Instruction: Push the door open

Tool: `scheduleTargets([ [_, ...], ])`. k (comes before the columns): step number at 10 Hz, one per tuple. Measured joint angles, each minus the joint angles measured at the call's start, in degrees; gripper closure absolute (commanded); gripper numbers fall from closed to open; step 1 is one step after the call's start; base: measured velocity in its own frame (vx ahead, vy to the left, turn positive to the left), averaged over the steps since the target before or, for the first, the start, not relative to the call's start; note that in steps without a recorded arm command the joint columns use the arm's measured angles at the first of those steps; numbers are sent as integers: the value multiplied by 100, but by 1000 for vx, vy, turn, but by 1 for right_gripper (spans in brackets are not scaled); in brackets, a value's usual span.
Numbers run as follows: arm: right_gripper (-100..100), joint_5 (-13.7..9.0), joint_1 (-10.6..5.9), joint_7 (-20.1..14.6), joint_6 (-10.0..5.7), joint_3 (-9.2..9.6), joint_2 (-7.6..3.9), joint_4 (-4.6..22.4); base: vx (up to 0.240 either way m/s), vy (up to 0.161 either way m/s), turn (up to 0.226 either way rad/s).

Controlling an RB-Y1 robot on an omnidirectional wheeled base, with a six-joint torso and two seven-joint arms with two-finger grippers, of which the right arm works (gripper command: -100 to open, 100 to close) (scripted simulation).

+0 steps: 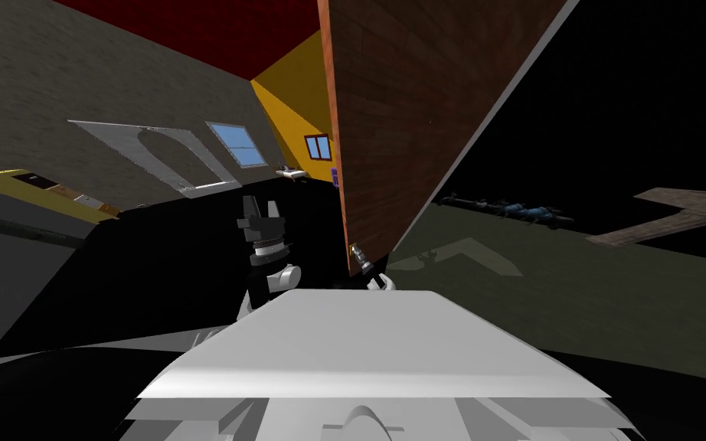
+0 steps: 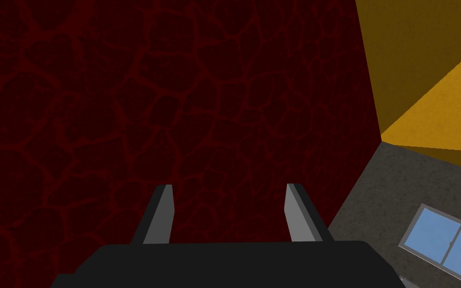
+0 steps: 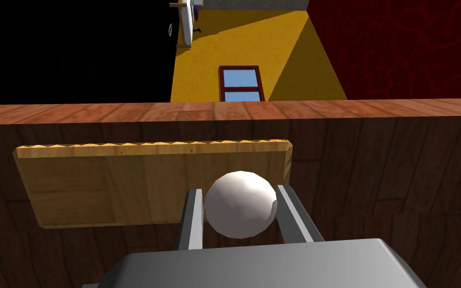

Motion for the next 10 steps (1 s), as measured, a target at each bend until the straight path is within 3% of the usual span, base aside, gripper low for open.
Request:
scheduleTargets([
  [4,100,2,16,0,13,6,-4,12,14,21,-13],
  [7,100,-36,28,60,48,-164,-25,83,125,140,-53],
  [9,100,-79,-57,87,46,-328,-7,185,163,162,-57],
  [10,100,-91,6,121,125,-393,-27,25,104,131,-28],
])
